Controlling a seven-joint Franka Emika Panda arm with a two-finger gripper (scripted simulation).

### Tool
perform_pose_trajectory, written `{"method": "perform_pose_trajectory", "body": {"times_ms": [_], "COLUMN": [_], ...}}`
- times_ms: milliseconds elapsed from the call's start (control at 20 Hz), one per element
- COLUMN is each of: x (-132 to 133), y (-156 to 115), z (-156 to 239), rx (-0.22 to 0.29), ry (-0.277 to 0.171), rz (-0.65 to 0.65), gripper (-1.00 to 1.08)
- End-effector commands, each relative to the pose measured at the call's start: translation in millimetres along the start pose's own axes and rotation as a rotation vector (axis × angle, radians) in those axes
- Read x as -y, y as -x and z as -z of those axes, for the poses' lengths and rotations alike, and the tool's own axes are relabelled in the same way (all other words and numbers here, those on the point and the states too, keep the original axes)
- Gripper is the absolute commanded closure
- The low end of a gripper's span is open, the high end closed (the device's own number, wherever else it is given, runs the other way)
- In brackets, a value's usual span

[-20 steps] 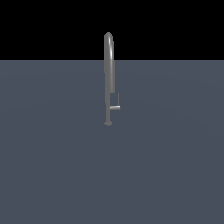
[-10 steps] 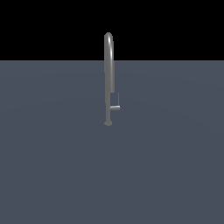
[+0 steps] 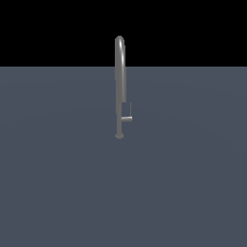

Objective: Turn on the faucet by rotating a designated handle.

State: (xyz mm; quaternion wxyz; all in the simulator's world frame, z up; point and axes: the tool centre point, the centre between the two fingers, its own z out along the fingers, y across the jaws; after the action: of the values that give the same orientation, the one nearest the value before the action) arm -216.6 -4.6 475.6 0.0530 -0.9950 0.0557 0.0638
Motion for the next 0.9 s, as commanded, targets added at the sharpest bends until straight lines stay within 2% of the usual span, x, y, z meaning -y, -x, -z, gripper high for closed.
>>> {"method": "perform_pose_trajectory", "body": {"times_ms": [0, 850], "x": [2.2, 9.4], "y": [-13.1, -113.3], "z": [-1.8, -26.6], "rx": [0.031, 0.269], "ry": [-0.027, -0.242], "rz": [-0.028, -0.246], "gripper": [1.08, 1.08]}}
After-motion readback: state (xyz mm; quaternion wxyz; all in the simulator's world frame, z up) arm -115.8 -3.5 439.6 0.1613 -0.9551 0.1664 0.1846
